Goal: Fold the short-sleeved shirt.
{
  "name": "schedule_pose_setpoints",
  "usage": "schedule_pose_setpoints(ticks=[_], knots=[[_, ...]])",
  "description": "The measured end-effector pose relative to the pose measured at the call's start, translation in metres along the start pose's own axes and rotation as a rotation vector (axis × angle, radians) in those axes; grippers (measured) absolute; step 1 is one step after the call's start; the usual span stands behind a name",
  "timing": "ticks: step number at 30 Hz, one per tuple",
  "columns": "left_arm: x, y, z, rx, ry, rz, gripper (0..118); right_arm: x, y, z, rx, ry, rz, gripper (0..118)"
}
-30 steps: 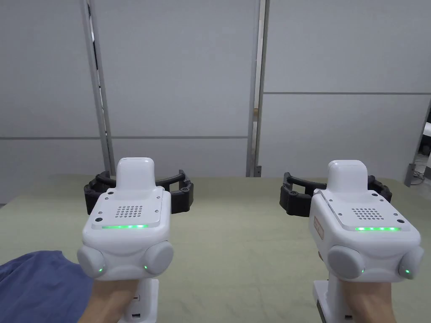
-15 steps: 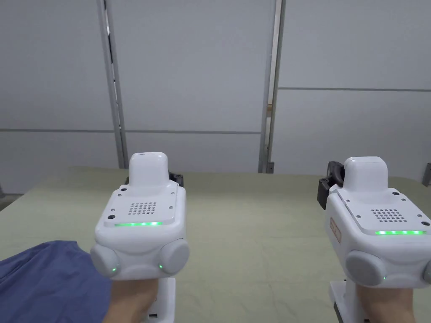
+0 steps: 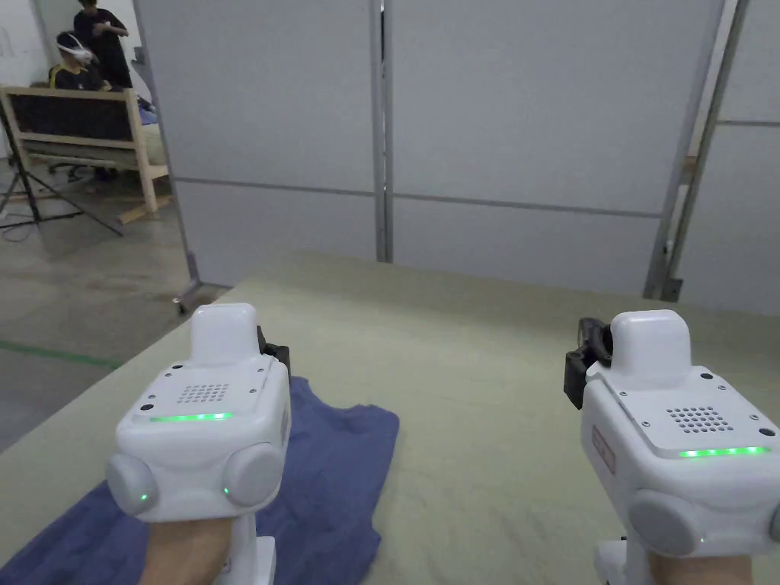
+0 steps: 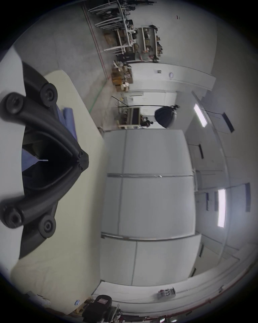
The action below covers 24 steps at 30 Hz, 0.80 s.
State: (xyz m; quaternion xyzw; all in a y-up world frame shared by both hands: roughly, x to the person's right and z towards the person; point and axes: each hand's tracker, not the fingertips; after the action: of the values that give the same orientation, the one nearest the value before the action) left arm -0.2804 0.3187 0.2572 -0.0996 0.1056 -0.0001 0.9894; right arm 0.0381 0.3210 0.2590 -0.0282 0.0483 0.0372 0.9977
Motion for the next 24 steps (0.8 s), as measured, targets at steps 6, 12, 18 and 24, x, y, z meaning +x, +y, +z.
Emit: schedule_pose_setpoints(ticks=[6, 12, 18, 24], knots=[[0.004, -0.058, -0.056, -0.281, -0.057, -0.134, 23, -0.020, -0.040, -0.042, -0.104, 0.063, -0.029, 3], [0.068, -0.135, -0.144, -0.555, -0.189, -0.298, 118, 0.004, -0.083, -0.074, -0.212, 0.043, -0.053, 3], [0.114, -0.217, -0.185, -0.754, -0.217, -0.363, 118, 0.048, -0.116, -0.099, -0.308, -0.045, -0.101, 3], [0.077, -0.216, -0.224, -0.863, -0.162, -0.046, 115, 0.073, -0.132, -0.110, -0.329, -0.092, -0.128, 3]])
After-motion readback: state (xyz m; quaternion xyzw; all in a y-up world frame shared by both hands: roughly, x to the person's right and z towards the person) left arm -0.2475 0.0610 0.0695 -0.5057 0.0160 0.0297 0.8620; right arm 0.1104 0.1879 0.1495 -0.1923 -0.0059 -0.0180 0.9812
